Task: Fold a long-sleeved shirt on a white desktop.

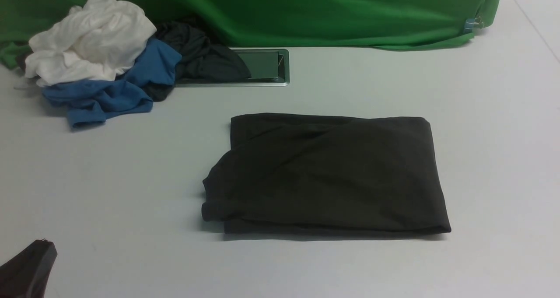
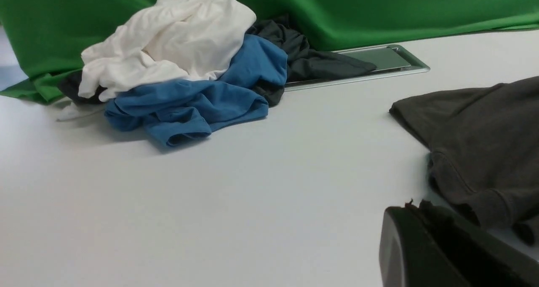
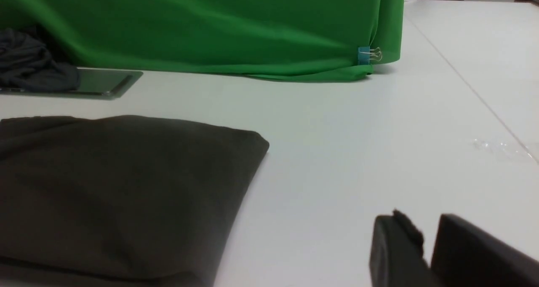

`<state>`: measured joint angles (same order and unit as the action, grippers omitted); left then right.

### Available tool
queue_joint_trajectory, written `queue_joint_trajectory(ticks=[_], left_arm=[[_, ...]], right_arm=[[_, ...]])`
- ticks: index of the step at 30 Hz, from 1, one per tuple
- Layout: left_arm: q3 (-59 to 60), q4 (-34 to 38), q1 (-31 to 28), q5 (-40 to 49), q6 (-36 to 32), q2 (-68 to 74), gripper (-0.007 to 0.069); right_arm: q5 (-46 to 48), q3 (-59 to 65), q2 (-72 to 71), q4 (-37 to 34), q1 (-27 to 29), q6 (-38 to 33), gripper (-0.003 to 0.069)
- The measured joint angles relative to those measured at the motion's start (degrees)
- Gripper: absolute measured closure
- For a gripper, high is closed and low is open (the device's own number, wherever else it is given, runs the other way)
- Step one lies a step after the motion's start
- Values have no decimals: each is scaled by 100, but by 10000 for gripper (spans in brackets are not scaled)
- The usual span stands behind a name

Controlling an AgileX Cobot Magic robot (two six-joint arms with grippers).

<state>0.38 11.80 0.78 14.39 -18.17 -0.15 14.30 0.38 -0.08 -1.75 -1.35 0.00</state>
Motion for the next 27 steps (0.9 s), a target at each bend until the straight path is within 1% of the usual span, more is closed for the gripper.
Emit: queue_joint_trajectory(ticks=[18, 22, 27], left_arm=[[0, 0, 0, 0, -44, 0, 607], [0, 0, 0, 0, -212, 0, 606], [0, 0, 0, 0, -268, 0, 606]], right_arm=[[0, 0, 0, 0, 0, 0, 444], [0, 0, 0, 0, 0, 0, 435], [0, 0, 0, 0, 0, 0, 426]])
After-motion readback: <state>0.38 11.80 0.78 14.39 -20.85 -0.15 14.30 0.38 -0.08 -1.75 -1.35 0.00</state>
